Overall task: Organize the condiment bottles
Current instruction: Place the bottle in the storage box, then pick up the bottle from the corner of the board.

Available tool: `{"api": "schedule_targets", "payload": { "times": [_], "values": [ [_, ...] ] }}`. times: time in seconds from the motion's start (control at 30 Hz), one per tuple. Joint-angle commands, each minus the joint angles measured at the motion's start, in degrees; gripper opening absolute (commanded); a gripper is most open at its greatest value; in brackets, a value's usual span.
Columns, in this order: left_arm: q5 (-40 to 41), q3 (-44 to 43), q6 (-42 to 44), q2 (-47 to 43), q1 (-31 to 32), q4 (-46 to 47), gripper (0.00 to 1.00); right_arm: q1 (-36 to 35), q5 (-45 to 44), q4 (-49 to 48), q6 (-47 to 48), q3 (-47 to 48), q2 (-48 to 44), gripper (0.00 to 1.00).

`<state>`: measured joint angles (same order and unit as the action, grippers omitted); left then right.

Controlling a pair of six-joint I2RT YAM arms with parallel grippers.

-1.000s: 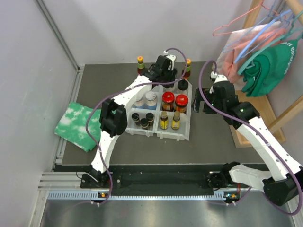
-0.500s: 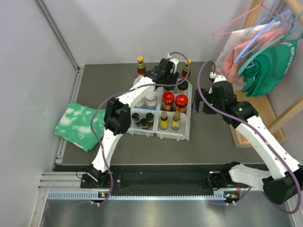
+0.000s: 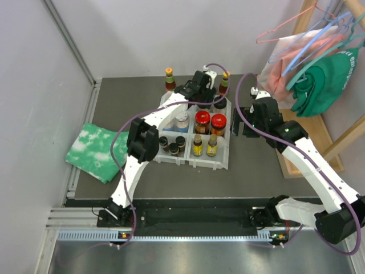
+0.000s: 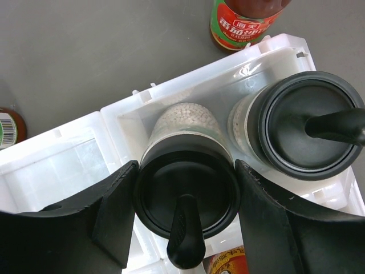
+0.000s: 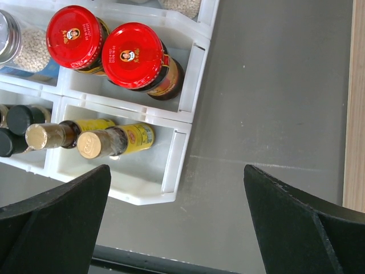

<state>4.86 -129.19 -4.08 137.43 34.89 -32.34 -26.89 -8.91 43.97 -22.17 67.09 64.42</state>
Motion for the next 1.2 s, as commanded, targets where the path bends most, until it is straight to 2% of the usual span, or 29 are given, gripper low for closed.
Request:
{"api": "schedule_targets", "payload": {
  "times": [0.0, 0.23, 0.57, 0.7, 0.8, 0.93, 1.17],
  "values": [
    [4.45, -3.00, 1.97, -0.14, -1.06, 5.70, 0.69, -0.53, -0.32, -2.22, -0.33, 0.15, 0.35, 0.99],
    [4.37, -3.00, 1.88, -0.93, -1.06, 8.60, 0.83, -0.44, -0.15, -2.22, -0.24, 0.24, 0.53, 0.99],
    [6.03, -1.42, 1.97, -5.23, -0.97, 9.31, 0.91, -0.44, -0.76, -2.31, -0.24, 1.11, 0.79, 0.99],
    [8.93, 2.70, 1.35, -10.67, -0.97, 9.75, 0.96, -0.53, -1.73, -2.13, 0.11, 2.60, 1.76, 0.99],
    [9.29, 9.89, 0.83, -17.00, -0.97, 12.55, 0.99, -0.44, -2.34, -2.13, 0.46, 3.92, 2.72, 0.99],
    [11.04, 14.83, 0.56, -24.73, -1.06, 15.46, 0.99, -0.53, -2.78, -2.39, 0.55, 5.07, 3.95, 0.99],
    [13.94, 14.93, -1.89, -26.51, -4.91, 14.50, 0.99, -0.44, -1.82, -2.83, 0.03, 4.54, 4.75, 0.99]
  ]
}}
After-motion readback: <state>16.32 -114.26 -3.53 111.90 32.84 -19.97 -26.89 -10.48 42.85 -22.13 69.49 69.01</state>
